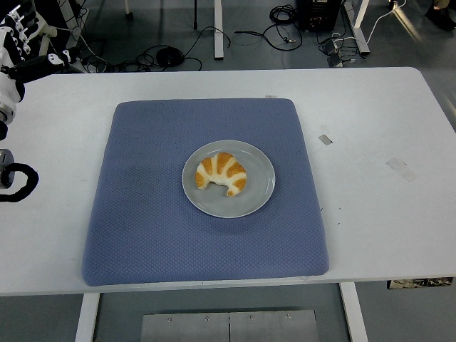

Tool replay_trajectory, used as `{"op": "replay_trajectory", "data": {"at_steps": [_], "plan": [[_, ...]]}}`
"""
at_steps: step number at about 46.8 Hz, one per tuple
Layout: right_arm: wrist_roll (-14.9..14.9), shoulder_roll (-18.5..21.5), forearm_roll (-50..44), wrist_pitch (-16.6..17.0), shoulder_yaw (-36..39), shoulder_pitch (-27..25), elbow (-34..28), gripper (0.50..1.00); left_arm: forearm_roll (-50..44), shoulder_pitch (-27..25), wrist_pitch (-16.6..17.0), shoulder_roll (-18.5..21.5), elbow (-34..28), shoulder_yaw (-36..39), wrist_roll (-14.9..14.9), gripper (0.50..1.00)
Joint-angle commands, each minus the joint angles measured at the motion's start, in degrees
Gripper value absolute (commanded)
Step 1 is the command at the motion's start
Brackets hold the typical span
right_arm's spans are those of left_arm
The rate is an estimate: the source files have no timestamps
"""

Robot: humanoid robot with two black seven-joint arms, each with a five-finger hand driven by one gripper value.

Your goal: Place the bread on the table

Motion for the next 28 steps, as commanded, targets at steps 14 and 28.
{"op": "replay_trajectory", "data": {"at_steps": [14, 28], "plan": [[0.0, 0.0, 0.0, -0.01, -0.05, 0.0, 0.0, 1.0, -0.01, -0.01, 0.0, -0.17, -0.07, -0.05, 0.0, 0.977], [0.0, 0.0, 0.0, -0.01, -0.05, 0.0, 0.0, 1.0, -0.01, -0.36, 0.0, -0.25, 0.02, -0.05, 0.88, 0.978]]}}
